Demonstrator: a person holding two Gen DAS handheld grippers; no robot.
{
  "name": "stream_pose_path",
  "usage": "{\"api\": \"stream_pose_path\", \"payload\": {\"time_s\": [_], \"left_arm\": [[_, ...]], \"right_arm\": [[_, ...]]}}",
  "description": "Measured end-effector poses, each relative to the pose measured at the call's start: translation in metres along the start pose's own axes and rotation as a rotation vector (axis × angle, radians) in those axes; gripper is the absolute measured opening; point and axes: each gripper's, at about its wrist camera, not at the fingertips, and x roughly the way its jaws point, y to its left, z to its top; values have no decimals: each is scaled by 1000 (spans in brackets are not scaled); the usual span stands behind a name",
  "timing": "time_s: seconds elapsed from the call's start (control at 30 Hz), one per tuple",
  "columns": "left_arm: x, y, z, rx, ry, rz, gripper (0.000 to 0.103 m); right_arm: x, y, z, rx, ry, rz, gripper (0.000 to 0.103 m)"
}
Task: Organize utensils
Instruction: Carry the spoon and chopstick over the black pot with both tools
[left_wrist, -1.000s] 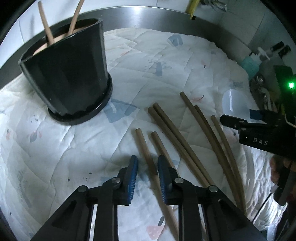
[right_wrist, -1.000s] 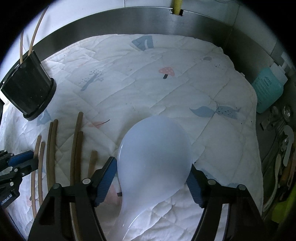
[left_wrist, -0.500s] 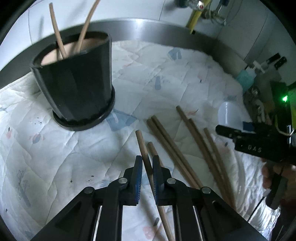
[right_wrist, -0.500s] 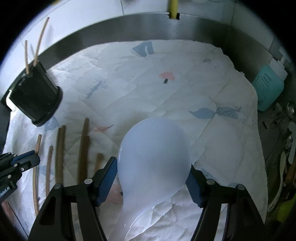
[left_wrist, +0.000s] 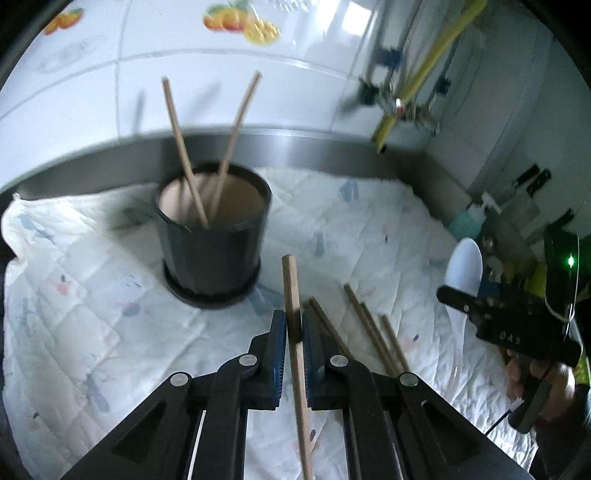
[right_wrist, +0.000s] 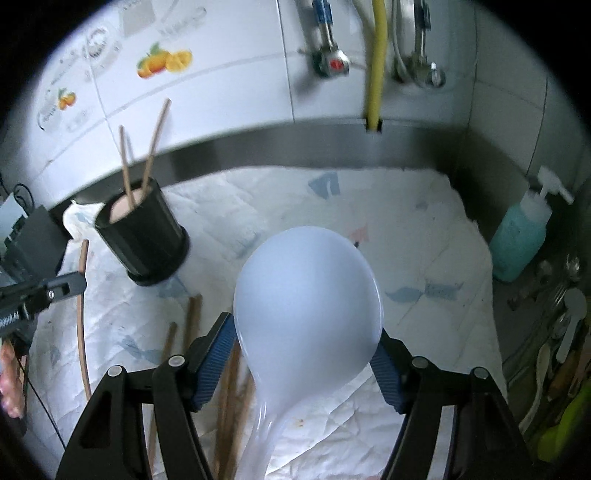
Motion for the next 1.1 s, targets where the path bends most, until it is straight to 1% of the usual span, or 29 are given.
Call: {"api": "stream_pose_path", "payload": {"time_s": [0.13, 0.33, 0.5, 0.6, 0.73, 0.93, 1.0, 1.07, 1.1], "left_arm": [[-28, 7, 13, -21, -70, 6, 8], [-64, 17, 36, -51, -173, 13, 7], [-91, 23, 69, -60, -256, 9, 7], [-111, 22, 95, -41, -315, 14, 7], [-130, 19, 123, -9, -380, 38, 7], [-137, 21, 154, 23, -430, 85, 7], [-132, 24, 159, 28, -428, 103, 7], [-126, 28, 163, 21, -418, 96, 7], [-123, 30, 164, 23, -416, 106, 7]], "right_arm": [[-15, 3, 5, -10, -53, 9, 77], [-26, 8, 9, -33, -95, 20, 77], [-34, 11, 18, -31, -123, 26, 77], [-37, 12, 23, -33, -139, 28, 76], [-38, 13, 31, -25, -148, 43, 76], [-42, 21, 50, -49, -169, 58, 76], [-45, 26, 57, -62, -178, 66, 76], [-48, 31, 65, -78, -192, 70, 76], [-49, 33, 68, -83, -199, 75, 76]]}}
